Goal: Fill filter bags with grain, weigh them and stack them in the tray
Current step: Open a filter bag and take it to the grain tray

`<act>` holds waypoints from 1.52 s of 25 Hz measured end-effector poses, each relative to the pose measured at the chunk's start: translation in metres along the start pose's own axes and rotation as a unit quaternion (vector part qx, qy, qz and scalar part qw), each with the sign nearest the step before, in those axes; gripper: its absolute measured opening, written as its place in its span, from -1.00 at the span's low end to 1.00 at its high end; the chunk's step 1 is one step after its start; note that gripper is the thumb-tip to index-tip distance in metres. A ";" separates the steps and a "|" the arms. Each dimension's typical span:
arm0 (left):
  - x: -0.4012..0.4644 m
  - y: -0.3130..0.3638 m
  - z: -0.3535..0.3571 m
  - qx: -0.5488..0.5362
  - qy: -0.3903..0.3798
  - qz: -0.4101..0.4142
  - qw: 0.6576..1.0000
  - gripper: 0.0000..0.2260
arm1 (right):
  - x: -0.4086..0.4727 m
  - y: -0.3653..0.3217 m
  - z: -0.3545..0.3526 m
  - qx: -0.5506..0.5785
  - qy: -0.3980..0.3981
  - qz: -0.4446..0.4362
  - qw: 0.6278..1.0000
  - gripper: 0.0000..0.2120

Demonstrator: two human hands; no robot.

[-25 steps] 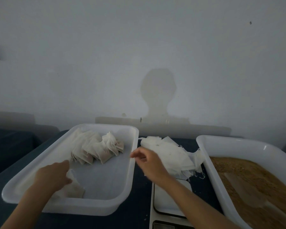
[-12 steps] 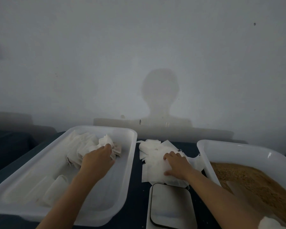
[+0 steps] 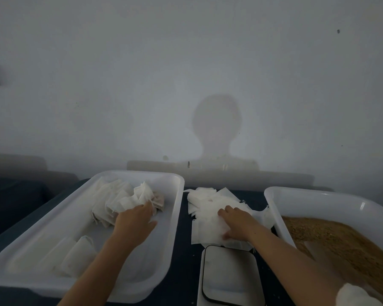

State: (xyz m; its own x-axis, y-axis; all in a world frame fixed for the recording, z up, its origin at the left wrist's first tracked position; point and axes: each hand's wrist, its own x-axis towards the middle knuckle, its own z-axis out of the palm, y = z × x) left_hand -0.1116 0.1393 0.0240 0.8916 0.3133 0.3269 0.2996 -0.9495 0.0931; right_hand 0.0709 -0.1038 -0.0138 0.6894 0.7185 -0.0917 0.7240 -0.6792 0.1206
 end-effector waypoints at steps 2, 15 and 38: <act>-0.002 0.001 0.001 0.002 -0.009 0.001 1.000 -0.83 | 0.003 -0.001 0.003 -0.026 0.000 -0.008 1.000 -0.54; -0.004 0.019 -0.014 -0.114 0.051 0.004 0.992 -0.89 | -0.050 -0.014 -0.066 0.440 0.302 0.101 0.839 -0.77; -0.077 0.213 -0.043 -0.623 -0.074 0.103 0.772 -0.80 | -0.229 -0.049 -0.099 0.577 0.276 0.086 0.764 -0.75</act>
State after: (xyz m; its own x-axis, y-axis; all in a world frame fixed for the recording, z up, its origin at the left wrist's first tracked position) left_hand -0.1309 -0.0876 0.0587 0.9332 0.0640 0.3536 -0.3314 -0.2273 0.9157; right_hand -0.1253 -0.2201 0.0987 0.8921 0.3414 0.2959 0.3825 -0.2223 -0.8968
